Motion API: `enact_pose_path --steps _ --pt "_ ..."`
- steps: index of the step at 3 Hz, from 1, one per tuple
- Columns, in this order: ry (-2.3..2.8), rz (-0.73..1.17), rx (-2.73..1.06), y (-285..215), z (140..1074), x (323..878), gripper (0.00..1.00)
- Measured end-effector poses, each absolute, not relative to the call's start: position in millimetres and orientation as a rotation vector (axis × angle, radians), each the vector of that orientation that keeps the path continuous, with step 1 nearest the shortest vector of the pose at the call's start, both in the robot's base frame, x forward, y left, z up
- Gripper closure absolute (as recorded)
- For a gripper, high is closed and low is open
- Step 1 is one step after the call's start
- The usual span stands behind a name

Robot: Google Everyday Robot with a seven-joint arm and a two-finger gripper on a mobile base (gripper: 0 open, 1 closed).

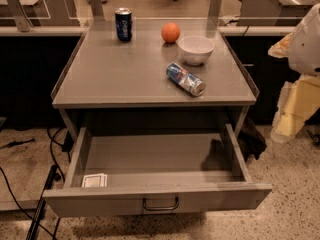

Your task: Place redbull can into top drawer

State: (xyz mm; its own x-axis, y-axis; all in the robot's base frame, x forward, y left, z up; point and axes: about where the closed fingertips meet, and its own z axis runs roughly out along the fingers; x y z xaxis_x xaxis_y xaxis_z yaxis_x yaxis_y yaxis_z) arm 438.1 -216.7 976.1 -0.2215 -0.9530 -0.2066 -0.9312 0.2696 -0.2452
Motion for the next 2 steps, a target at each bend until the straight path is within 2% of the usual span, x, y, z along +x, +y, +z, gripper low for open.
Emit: enact_pose_path --steps 2 --pt "2.234 -0.131 -1.647 -209 975 453 0.0"
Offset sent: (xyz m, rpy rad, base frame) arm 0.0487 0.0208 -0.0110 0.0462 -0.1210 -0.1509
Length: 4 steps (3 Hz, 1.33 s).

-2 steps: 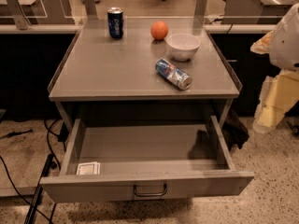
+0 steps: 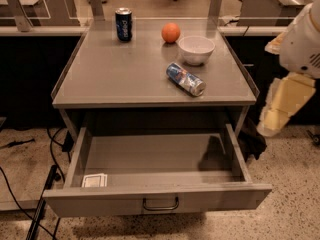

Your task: Place redbull can into top drawer

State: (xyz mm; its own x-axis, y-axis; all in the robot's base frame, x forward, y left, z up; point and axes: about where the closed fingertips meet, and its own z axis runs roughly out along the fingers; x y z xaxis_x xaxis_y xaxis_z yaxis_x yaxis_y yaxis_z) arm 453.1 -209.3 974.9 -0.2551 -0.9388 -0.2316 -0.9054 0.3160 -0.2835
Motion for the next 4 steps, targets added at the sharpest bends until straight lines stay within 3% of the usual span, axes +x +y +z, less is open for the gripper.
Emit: enact_pose_path --steps 4 --pt "2.31 -0.108 -1.053 -151 922 580 0.0"
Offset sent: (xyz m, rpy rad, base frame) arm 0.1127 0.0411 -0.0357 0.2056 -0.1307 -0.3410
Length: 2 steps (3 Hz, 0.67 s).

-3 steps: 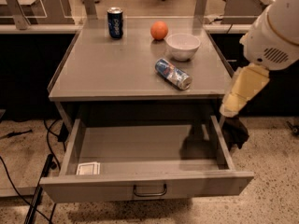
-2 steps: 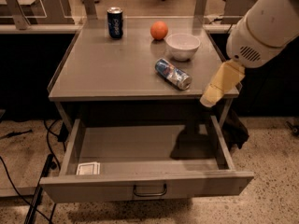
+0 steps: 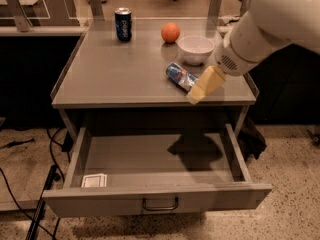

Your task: Place redbull can into top drawer

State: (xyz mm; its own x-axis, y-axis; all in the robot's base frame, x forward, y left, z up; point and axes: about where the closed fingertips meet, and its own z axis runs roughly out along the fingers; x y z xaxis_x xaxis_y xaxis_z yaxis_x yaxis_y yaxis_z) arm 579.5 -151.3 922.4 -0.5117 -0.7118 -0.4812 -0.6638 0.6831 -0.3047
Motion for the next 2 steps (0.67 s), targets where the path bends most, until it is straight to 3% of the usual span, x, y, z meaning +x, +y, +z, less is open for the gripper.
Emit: enact_pose_path --steps 2 --pt "2.329 -0.114 -0.896 -156.8 922.6 586.8 0.0"
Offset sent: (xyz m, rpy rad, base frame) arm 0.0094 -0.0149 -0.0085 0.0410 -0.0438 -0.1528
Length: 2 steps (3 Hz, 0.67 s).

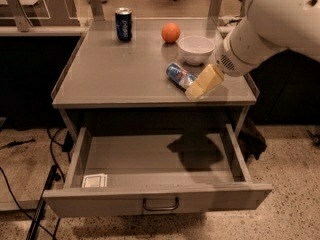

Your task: Place redbull can into top drawer

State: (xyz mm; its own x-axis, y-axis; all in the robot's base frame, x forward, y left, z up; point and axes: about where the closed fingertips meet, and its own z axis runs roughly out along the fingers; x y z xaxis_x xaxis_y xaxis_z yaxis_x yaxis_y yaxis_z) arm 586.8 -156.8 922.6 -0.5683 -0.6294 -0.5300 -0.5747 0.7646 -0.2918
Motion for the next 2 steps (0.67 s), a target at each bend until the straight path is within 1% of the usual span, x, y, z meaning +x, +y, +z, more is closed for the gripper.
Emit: enact_pose_path --steps 2 --pt "2.303 -0.073 -0.748 -153 903 609 0.0"
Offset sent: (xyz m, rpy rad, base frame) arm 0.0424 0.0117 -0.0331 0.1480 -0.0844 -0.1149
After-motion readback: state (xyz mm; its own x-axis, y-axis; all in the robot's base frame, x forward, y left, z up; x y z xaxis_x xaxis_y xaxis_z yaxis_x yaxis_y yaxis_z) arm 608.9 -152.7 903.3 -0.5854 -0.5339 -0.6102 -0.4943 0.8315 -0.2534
